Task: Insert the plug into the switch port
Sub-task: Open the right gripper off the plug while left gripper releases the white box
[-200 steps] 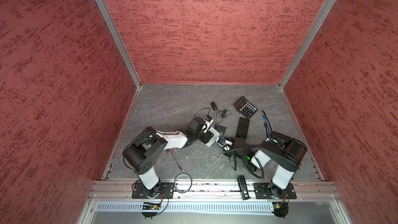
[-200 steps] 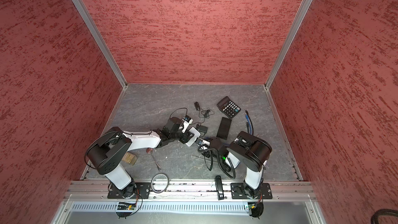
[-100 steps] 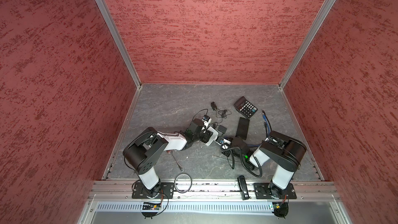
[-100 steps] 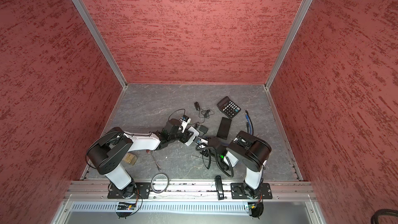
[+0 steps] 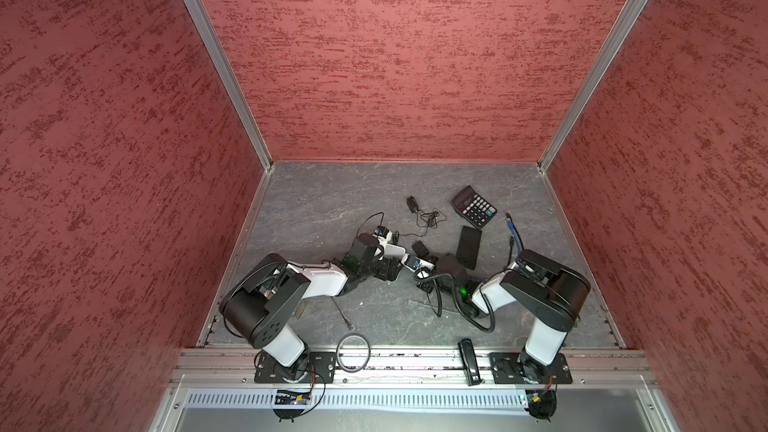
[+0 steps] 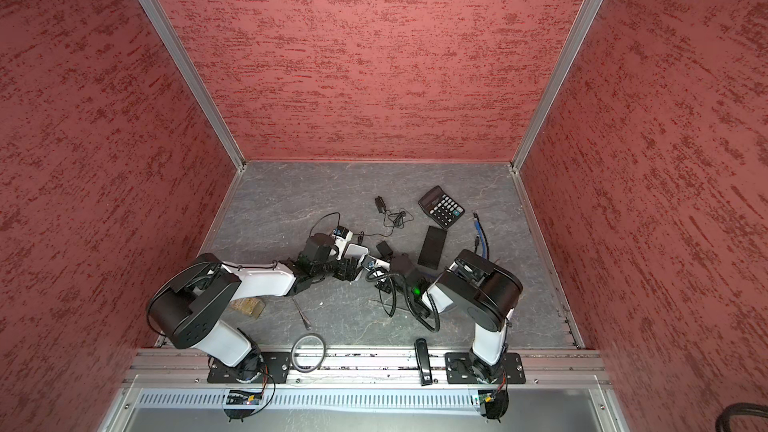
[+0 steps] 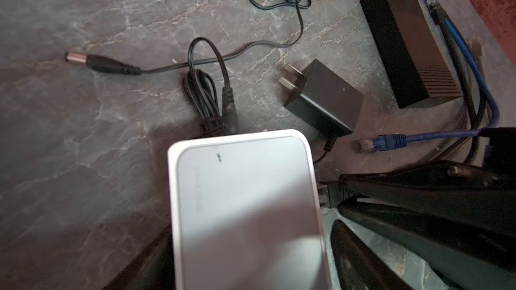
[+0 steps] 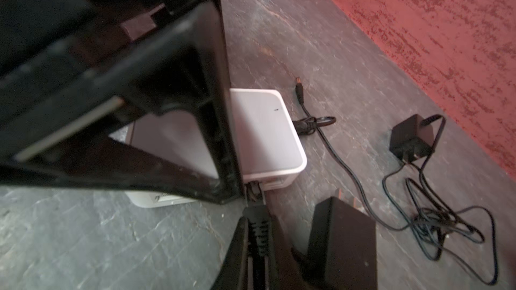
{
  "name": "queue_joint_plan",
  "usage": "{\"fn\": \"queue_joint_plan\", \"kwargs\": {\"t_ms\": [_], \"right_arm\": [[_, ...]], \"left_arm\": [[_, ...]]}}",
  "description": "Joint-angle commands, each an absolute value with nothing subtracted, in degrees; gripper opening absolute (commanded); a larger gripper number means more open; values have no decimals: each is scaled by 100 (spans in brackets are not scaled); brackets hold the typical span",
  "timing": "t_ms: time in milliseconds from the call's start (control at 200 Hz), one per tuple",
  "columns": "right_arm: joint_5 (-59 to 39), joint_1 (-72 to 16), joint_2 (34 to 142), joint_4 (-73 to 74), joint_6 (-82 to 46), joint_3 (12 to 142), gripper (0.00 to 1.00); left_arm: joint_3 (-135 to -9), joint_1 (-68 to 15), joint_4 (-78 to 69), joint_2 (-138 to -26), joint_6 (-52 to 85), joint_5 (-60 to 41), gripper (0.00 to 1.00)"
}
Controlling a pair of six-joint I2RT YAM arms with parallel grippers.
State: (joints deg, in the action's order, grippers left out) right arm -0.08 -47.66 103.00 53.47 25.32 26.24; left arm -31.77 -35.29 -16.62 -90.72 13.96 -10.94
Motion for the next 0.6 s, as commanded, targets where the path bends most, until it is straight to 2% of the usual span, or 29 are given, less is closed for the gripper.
{"fn": "queue_joint_plan", "kwargs": {"t_ms": [0,281,351,596], "right_arm": [[-106,-4816,10366,5580,2614,2847,0],[-170,-4816,10641,5581,2444,2909,0],[-198,-4816,10698,5581,2424,2918,0],[-224,-4812,10677,5498,2371,2942,0]], "left_arm": [[-3175,-3397,-1446,-8861,1505,-1677,87],[-3216,-3227,-1367,-8340,1540,-1383,91],[-3194,-3220,-1353,-8260,1535,-1344,100],[-3094,-3208,-1334,-8166,1512,-1265,100]]}}
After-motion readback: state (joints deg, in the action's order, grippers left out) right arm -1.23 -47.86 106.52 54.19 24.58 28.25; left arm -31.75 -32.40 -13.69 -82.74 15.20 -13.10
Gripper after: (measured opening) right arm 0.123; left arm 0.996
